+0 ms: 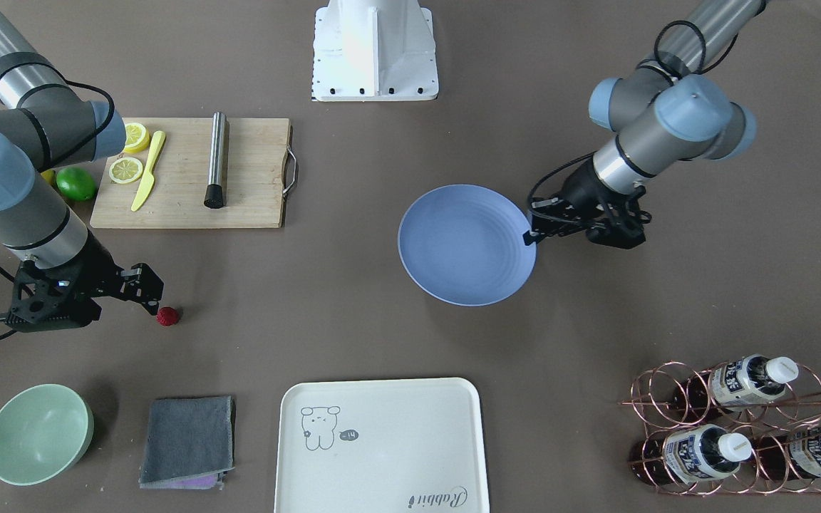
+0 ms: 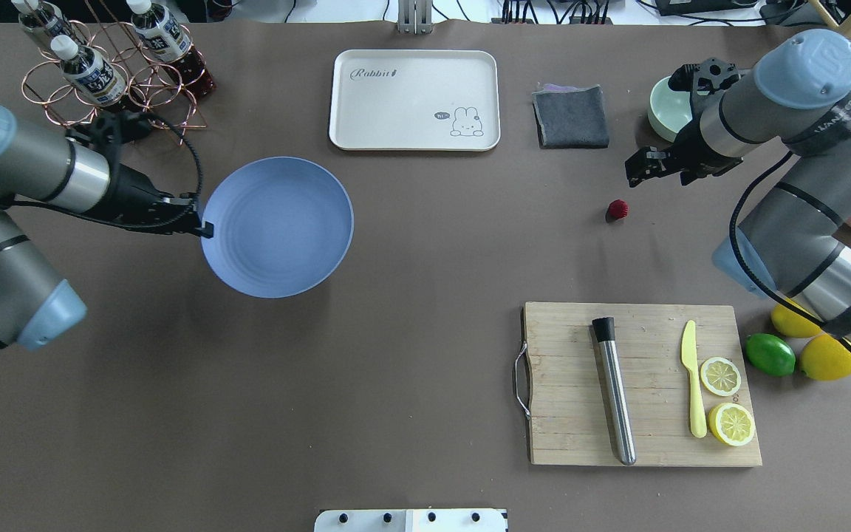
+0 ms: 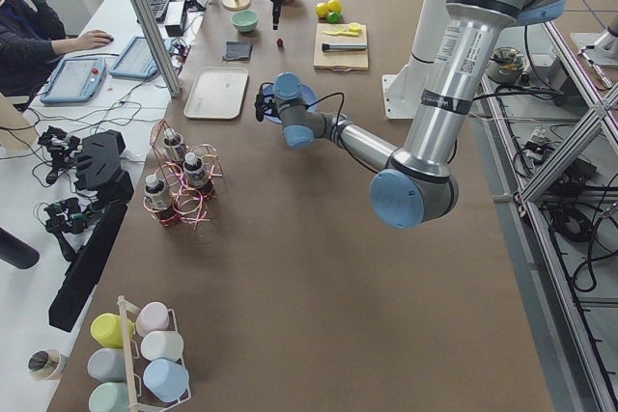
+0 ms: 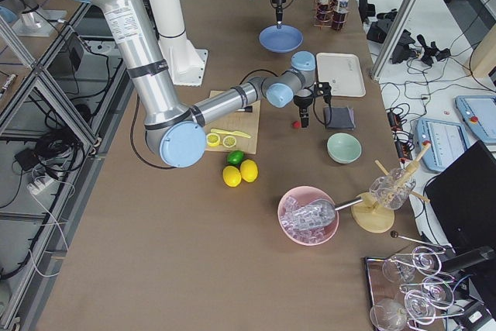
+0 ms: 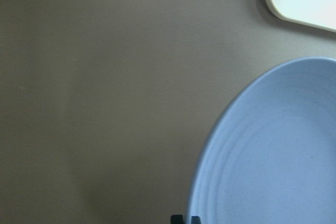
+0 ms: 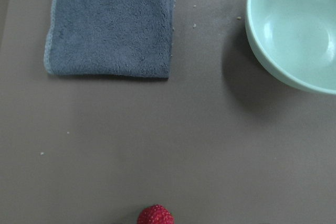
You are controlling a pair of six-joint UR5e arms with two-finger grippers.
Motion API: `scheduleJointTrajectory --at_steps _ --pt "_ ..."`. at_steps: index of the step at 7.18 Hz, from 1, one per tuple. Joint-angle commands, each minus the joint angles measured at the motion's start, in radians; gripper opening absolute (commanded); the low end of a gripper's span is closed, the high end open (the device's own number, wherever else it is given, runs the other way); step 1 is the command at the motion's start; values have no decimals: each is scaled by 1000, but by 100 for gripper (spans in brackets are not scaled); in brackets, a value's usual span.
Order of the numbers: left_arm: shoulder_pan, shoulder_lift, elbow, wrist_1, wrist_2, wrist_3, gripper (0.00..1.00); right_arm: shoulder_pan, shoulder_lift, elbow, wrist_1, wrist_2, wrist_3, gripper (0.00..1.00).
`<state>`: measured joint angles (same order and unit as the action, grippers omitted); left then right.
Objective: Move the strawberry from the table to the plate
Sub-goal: 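Push the blue plate toward table center with left gripper while right gripper descends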
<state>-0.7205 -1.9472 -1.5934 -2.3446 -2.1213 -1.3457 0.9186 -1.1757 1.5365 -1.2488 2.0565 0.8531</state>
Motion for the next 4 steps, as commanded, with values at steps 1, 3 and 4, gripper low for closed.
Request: scheduleJointTrajectory --at_steps 1,3,4 --pt "148 -102 0 100 166 -68 0 -13 1 -21 3 -2 3 89" --pt "214 -130 4 133 250 -76 0 -27 1 -21 5 -2 20 89" --pt "216 -159 21 149 250 -78 0 -33 1 -19 5 -2 29 89"
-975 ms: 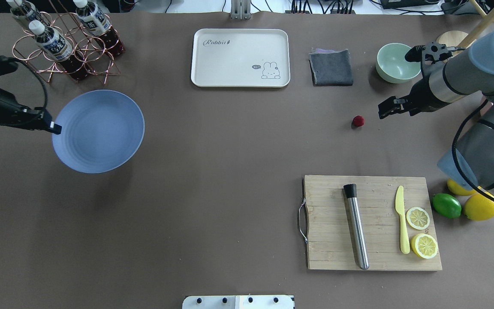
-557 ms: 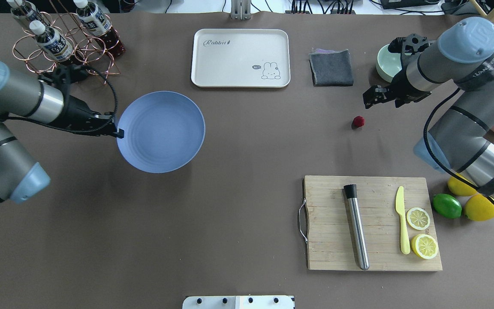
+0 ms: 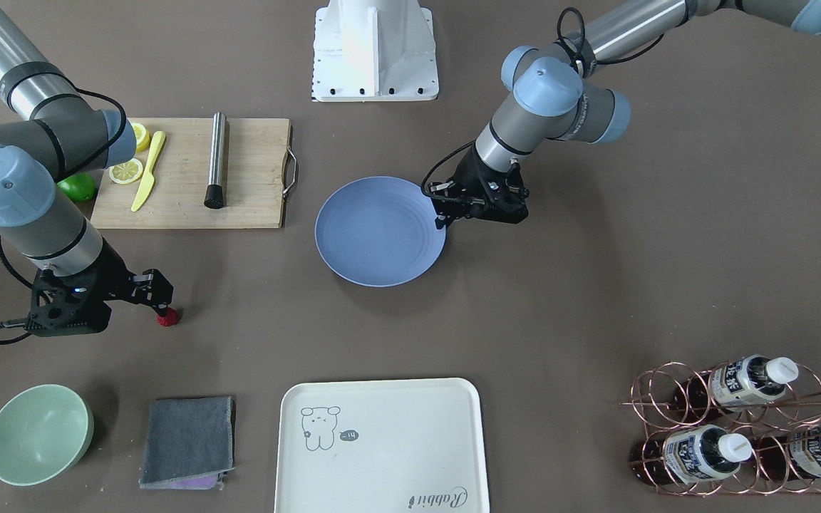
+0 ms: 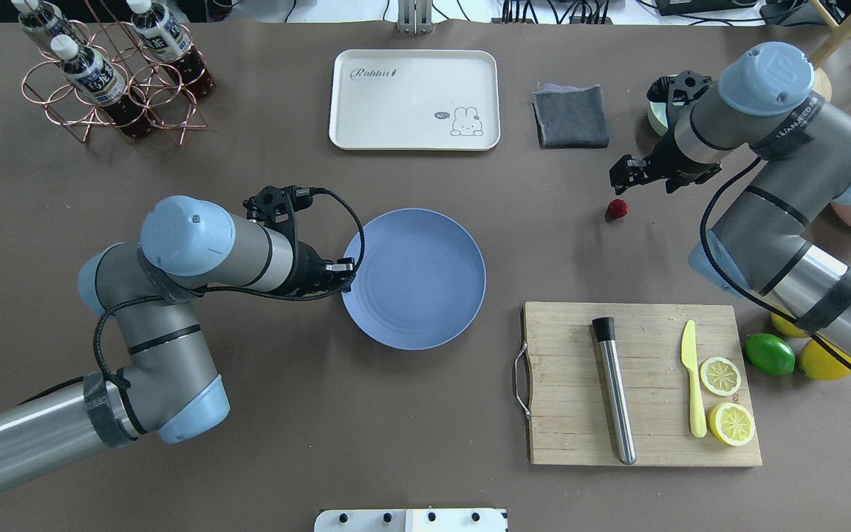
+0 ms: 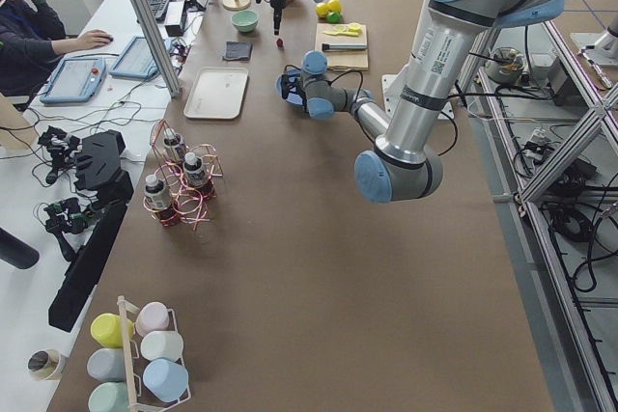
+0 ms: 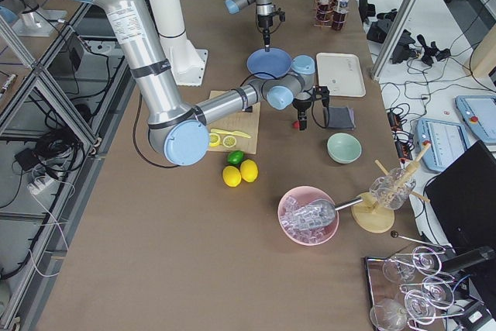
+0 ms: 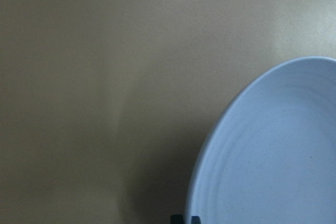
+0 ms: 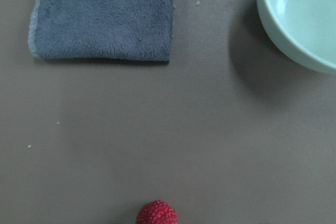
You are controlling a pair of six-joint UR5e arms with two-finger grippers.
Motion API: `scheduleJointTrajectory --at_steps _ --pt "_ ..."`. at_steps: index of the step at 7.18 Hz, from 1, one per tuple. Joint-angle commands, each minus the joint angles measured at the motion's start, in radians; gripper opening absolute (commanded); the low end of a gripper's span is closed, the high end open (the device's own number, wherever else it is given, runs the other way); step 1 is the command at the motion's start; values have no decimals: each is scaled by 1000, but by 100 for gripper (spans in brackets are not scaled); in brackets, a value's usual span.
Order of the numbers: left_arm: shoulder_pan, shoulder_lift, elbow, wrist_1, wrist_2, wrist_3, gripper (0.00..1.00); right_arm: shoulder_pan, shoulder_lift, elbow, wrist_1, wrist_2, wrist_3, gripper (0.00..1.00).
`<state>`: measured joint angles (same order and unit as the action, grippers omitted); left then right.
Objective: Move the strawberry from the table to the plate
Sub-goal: 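Push the blue plate toward table center with left gripper while right gripper descends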
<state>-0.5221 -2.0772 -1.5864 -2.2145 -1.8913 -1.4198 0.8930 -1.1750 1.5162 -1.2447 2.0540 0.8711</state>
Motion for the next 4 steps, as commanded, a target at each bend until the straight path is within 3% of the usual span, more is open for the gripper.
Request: scheduleJointTrajectory --at_steps 1,4 --pt "19 -47 17 38 34 -14 0 -18 3 1 1 -2 28 89" --pt "-73 -44 72 36 24 71 0 -26 8 5 2 -2 37 89"
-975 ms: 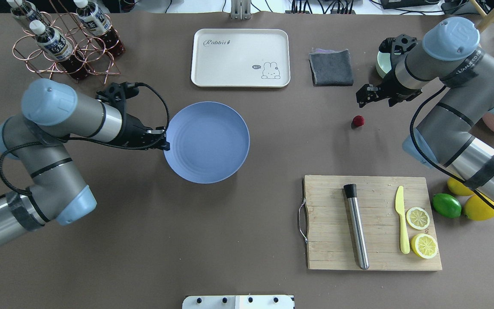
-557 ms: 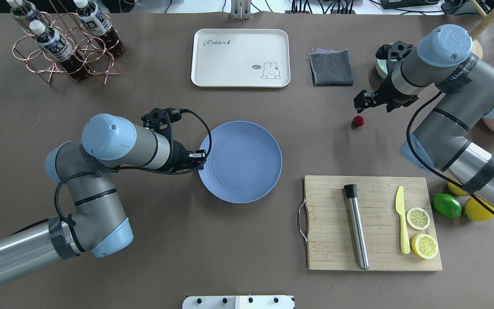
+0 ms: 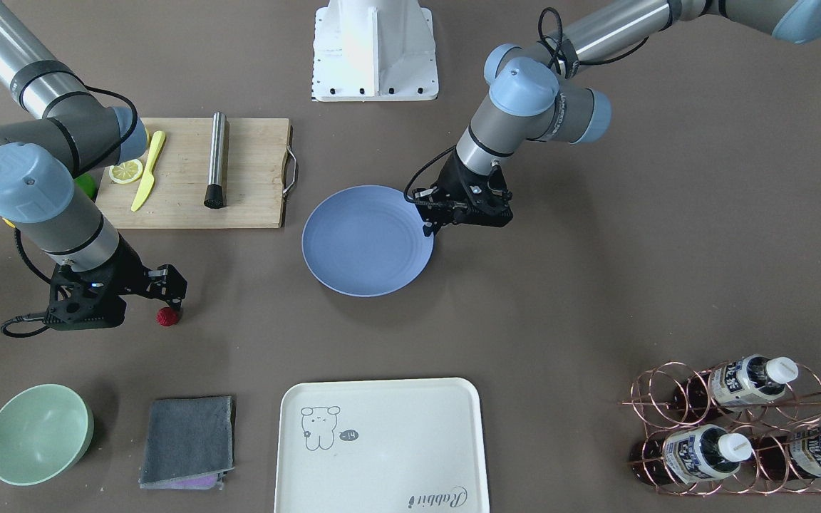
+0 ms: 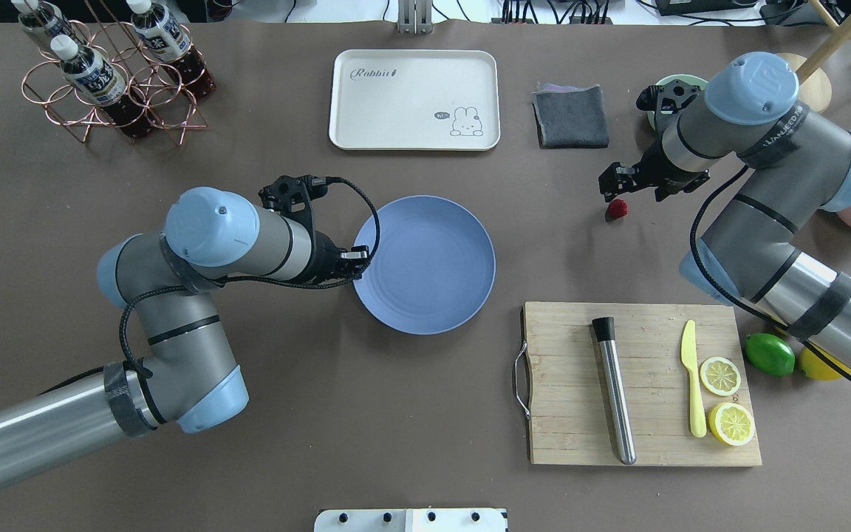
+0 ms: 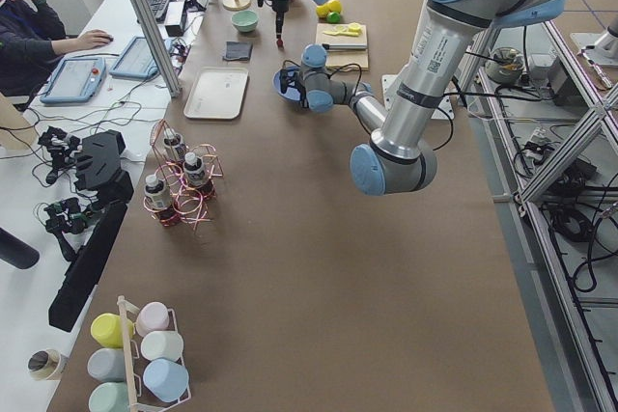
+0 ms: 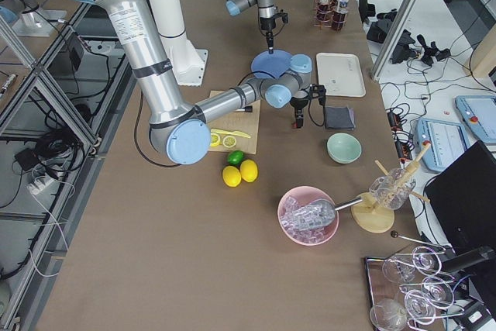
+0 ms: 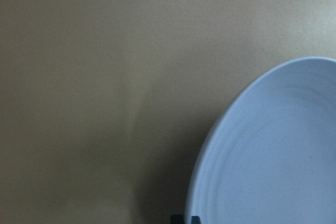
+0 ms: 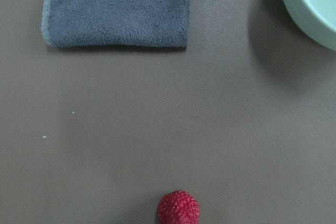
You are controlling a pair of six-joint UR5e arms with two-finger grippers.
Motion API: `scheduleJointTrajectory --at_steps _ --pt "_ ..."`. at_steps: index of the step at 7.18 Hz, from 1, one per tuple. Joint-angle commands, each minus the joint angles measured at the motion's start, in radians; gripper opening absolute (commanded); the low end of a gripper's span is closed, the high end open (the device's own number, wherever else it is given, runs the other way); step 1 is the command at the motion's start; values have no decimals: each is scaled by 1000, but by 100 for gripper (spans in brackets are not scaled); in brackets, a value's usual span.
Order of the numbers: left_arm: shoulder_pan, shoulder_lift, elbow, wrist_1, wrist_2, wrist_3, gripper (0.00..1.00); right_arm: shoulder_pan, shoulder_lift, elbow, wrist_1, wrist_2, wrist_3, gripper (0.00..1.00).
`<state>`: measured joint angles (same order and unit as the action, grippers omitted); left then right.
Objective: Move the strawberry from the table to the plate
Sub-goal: 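Grasp the red strawberry with the right gripper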
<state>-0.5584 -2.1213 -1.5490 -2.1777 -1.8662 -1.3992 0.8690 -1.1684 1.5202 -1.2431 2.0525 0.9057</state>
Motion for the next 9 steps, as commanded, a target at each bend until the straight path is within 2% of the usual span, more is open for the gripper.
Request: scheduleJointTrajectory --at_steps 1,2,3,5,7,9 --pt "-47 -2 59 -2 1 68 0 -5 0 5 1 -5 4 89" --pt "-41 -2 70 -10 4 72 77 -11 0 5 1 -9 7 90" --pt "-37 -2 66 -11 4 69 97 -16 0 3 1 -9 7 89" --pt "-44 4 46 -11 4 71 98 -41 -4 -8 1 -32 16 76" --pt "-46 6 40 -11 4 71 98 -45 7 -29 -1 -38 15 71" --pt "-48 7 33 -10 5 71 98 -41 42 -75 1 -38 9 70"
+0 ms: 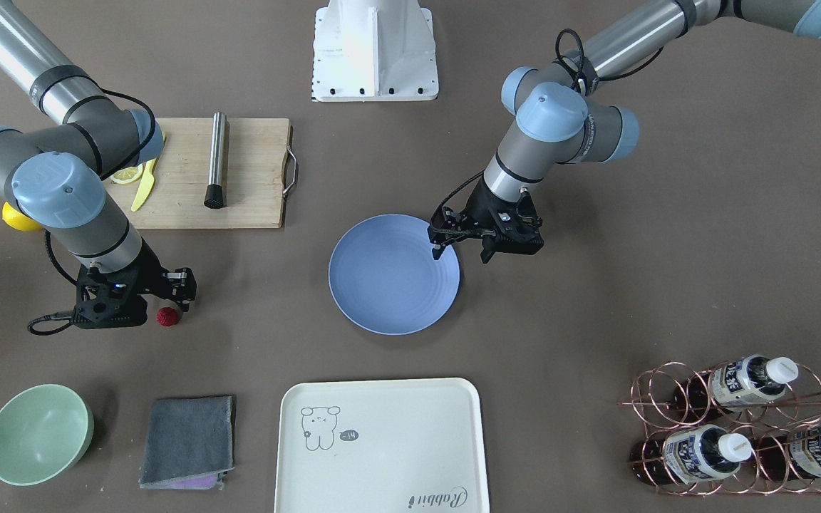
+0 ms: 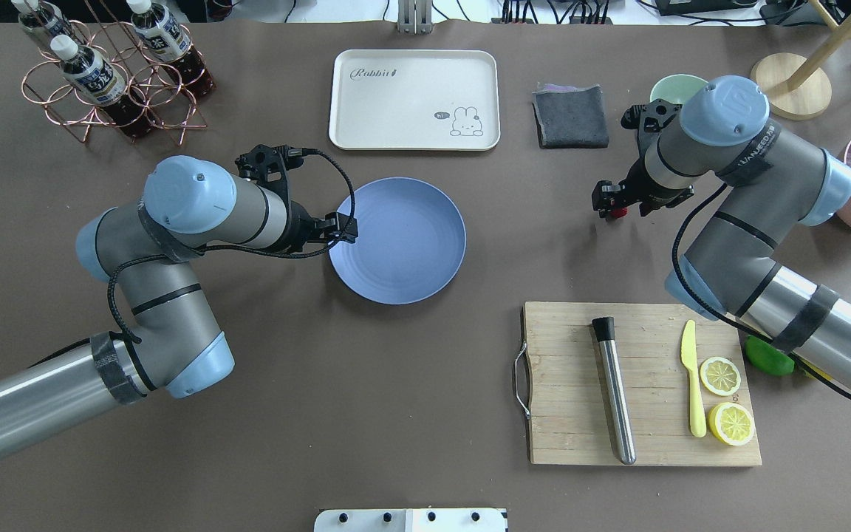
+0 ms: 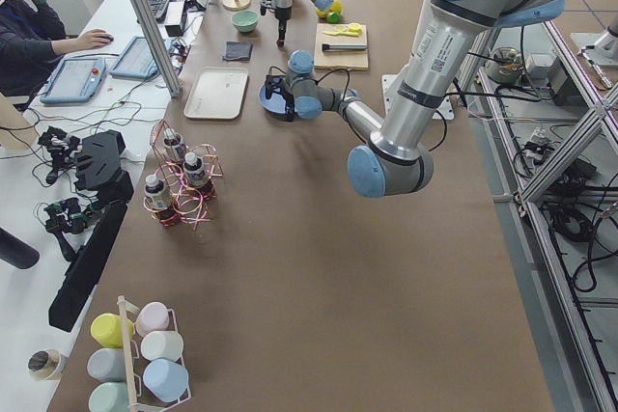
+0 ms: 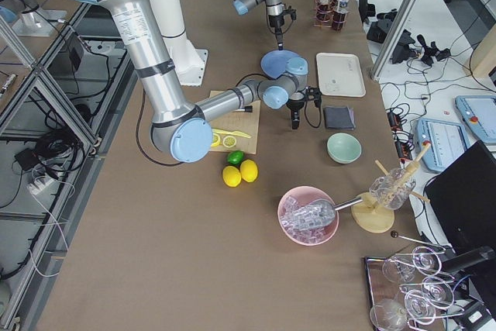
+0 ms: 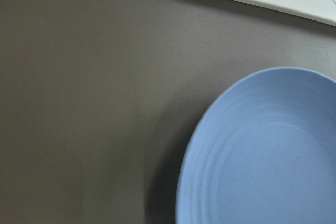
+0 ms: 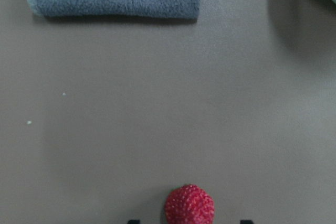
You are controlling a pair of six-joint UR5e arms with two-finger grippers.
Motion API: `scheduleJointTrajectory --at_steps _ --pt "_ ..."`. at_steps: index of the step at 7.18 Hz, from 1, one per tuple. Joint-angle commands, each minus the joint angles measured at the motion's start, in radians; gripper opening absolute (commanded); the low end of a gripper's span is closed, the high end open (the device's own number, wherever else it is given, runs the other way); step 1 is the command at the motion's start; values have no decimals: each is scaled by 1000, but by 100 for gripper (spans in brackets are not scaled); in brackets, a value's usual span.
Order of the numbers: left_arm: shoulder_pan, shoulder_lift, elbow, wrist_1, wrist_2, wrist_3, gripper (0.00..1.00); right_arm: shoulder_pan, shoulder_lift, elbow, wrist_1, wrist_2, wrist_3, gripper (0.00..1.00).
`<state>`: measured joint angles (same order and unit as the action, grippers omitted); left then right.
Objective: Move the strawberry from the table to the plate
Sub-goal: 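Grasp the red strawberry with the right gripper, then carry the strawberry over the blue plate with the right gripper while the left arm withdraws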
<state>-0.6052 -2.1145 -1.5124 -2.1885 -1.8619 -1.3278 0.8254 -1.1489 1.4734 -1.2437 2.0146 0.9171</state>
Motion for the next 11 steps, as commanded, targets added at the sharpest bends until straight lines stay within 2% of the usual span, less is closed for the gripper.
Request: scheduleJointTrajectory --at_steps 1,2,3,4,5,7,8,9,10,11 --pt "-1 2 -8 1 1 1 98 3 31 -42 1 0 -3 67" --pt "-1 1 -9 1 1 1 98 4 26 -42 3 -2 -4 57" --pt "-2 1 -9 1 1 1 98 4 9 -42 35 0 -4 36" --pt "-11 1 -9 1 -3 1 98 4 -11 -44 59 0 -4 0" --pt "-43 2 -24 10 -13 4 98 4 -8 -38 59 0 -4 0" --pt "-224 98 -49 12 -213 163 98 1 18 -31 58 1 15 0" --pt "-322 163 -49 13 -286 308 98 -2 44 -30 49 1 87 0" --pt "-406 236 -51 13 -305 460 98 -6 70 -30 43 1 113 0" --pt "-507 305 -51 59 -360 652 98 -21 112 -30 30 1 162 0" --pt "-636 332 -49 176 -444 878 98 -57 183 -31 -30 -13 222 0"
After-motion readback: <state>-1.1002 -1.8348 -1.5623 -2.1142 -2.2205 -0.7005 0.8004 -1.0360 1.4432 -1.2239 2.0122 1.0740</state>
